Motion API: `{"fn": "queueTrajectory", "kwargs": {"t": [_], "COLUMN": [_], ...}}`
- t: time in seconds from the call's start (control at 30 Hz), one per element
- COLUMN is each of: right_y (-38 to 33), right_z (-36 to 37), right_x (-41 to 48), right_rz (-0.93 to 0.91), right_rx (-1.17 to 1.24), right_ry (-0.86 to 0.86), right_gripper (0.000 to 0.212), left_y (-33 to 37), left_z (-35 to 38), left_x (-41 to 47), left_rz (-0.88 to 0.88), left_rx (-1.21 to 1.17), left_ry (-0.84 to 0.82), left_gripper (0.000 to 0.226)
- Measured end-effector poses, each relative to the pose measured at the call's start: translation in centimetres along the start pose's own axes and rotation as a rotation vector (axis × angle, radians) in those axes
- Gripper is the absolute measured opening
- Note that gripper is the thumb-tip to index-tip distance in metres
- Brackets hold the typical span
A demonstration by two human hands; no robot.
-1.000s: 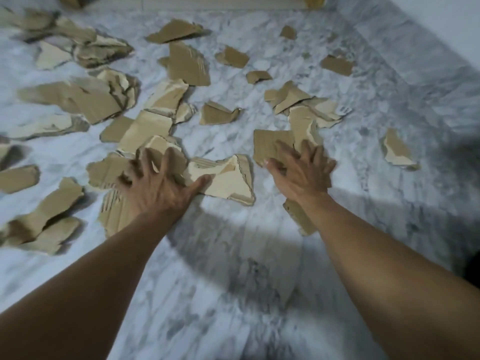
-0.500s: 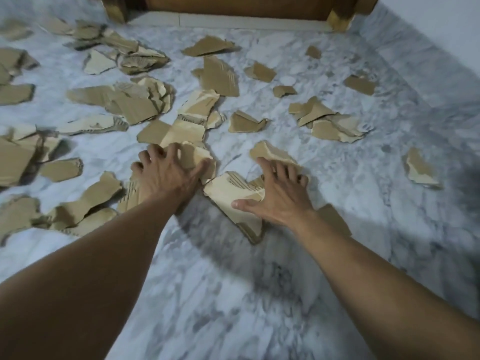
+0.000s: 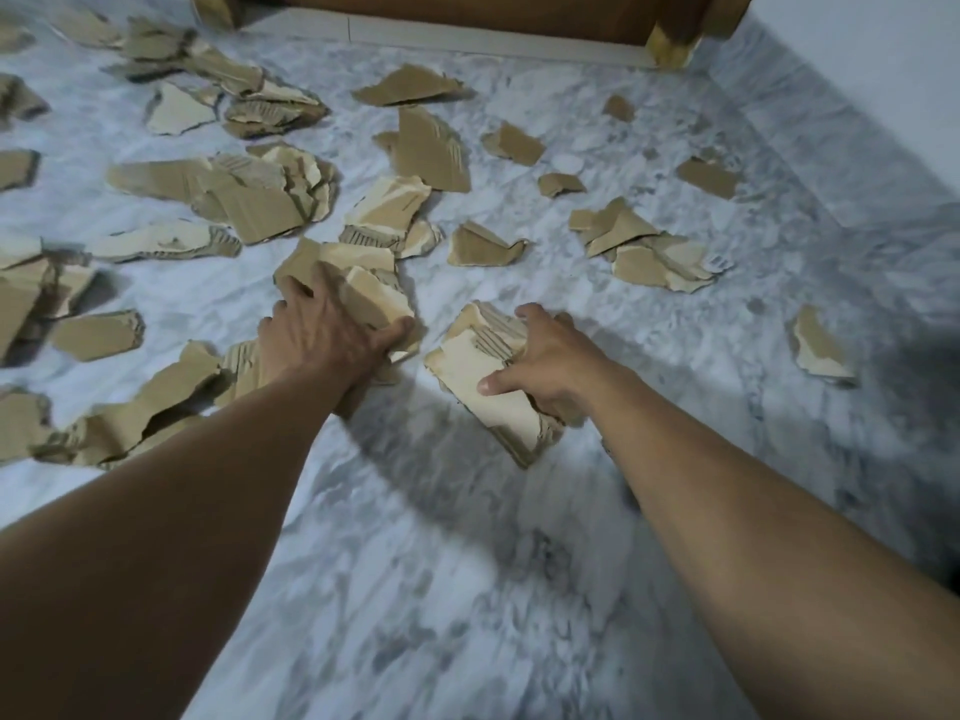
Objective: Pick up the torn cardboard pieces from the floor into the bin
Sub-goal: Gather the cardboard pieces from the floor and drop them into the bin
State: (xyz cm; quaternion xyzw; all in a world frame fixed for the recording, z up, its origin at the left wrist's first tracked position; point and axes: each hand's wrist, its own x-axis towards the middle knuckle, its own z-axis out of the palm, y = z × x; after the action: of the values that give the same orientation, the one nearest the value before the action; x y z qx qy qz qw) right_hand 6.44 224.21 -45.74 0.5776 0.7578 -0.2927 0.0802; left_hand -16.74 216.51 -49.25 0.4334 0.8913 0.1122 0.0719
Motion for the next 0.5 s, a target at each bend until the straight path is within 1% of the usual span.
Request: {"fn": "queueTrajectory", "kwargs": {"t": [0.07,0.1,0.17,0.23,0.33,0.43,0.5], "right_y": [0.2,0.4,0.7,0.7,0.6,1.3,1.9], "right_z": [0.6,1.0,1.9,2.6,3.5,4.2,4.7], "right_x": [-0.6,-1.0,-1.9,-2.9,-4.3,-5.8,-6.8], "right_rz": [-0.051,-0.077,-0.112,-0.119,-0.133,-0.140,-0.127], "right_rx": [0.041,0.060,0.063,-0.018,-0.128,-0.187,-0.195], "right_ry": [0.034,0.054,0.081,0.110,0.166,0.226,0.238], "right_gripper": [0.100,0.097,0.100,0.103,0.099,0.092,0.094], "left_y": [-0.1,-0.2,-0.5,-0.6,-0.7,-0.8,-0.7], "left_z": [-0.2,-0.3,-0.5,-0.6,-0.8,-0.8,-0.9], "left_x": [-0.1,-0.3,-0.5,-0.7,-1.2,-1.8,-2.7], "left_rz": [-0.019,-0.029,-0.047,-0.047,-0.016,0.003,0.042], "left_rx": [-0.073,-0.101,-0.133,-0.144,-0.190,-0.255,-0.246], "left_ry": [-0.019,-0.016,-0.005,-0.015,-0.047,-0.072,-0.094], "left_gripper": [0.111,0.112,0.113,0.110,0.106,0.110,0.110]}}
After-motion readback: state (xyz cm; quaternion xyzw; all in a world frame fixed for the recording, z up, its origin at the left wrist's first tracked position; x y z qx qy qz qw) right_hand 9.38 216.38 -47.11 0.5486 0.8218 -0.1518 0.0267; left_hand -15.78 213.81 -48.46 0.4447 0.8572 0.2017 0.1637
